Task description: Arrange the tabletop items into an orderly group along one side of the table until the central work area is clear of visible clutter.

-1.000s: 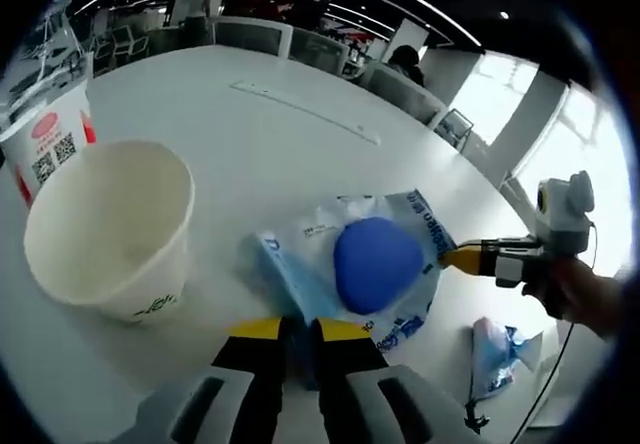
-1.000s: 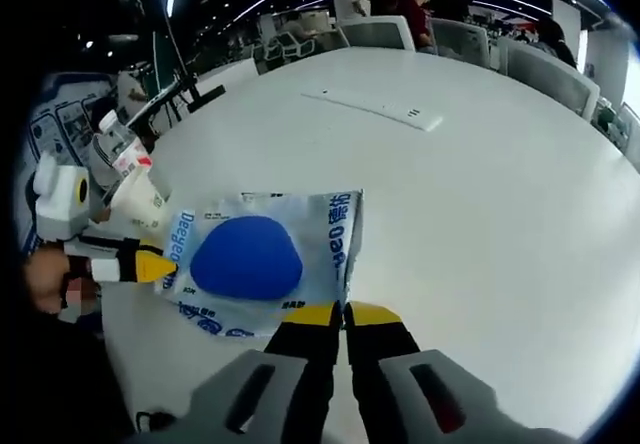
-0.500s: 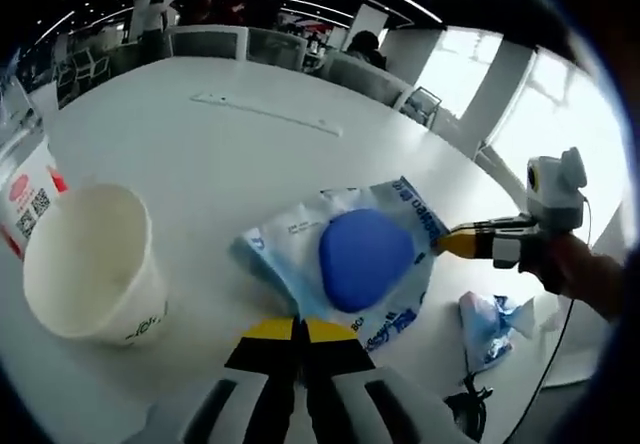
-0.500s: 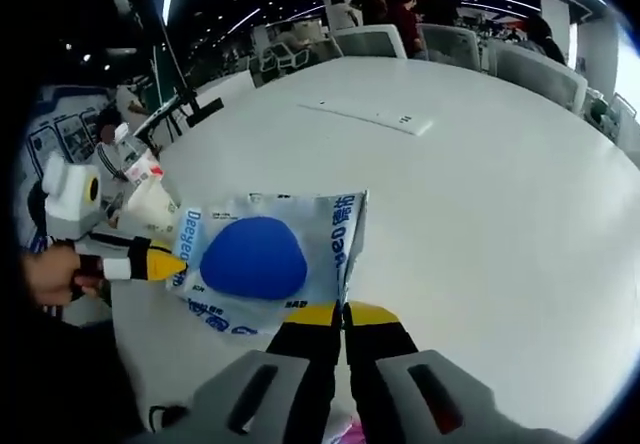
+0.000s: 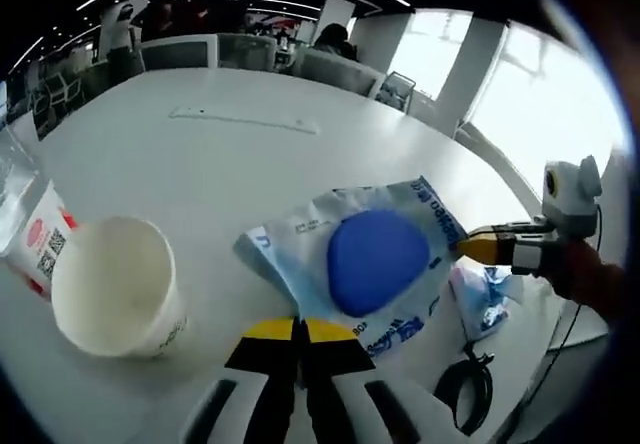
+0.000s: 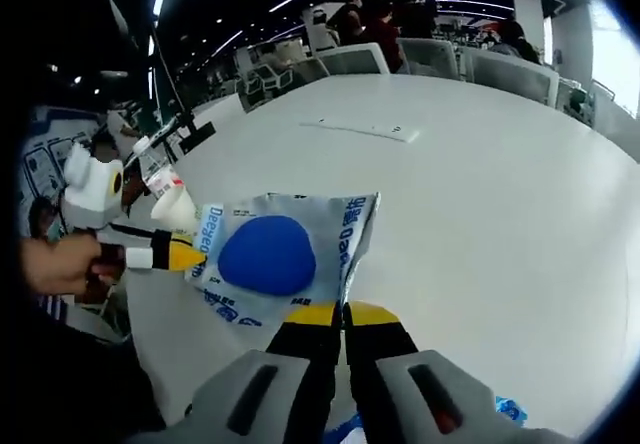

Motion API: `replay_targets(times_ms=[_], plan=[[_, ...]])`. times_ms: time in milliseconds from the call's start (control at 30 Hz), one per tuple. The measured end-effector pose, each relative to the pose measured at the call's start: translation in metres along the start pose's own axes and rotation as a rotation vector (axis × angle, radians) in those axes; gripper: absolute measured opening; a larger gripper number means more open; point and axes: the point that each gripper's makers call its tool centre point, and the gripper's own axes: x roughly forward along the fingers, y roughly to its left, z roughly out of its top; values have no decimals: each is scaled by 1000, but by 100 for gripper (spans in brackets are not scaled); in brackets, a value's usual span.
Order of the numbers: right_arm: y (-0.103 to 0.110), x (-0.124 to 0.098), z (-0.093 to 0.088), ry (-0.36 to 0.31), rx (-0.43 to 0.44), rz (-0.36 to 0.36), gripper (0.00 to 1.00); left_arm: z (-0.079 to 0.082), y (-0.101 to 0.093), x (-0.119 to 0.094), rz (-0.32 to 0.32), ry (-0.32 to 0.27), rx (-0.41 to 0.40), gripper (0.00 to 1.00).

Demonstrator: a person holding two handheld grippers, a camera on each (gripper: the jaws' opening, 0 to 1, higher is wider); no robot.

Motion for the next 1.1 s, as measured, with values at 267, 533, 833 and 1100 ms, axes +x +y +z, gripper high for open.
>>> replay_targets(times_ms=[267,533,833,1100], plan=[[22,-20,-15,-38,71,-29,0,-6,3,-3,-33,56,109,0],[41,-23,-30,-58,108,-71,0,-17,14,-3,-38,97,170,0],[57,-18,-55,-43,142,-120,0,-32,22,-2,-30,140,186,0],[56,-11,-78,-12,237,-140,0,-26,22,-2,-11,125,138,0]])
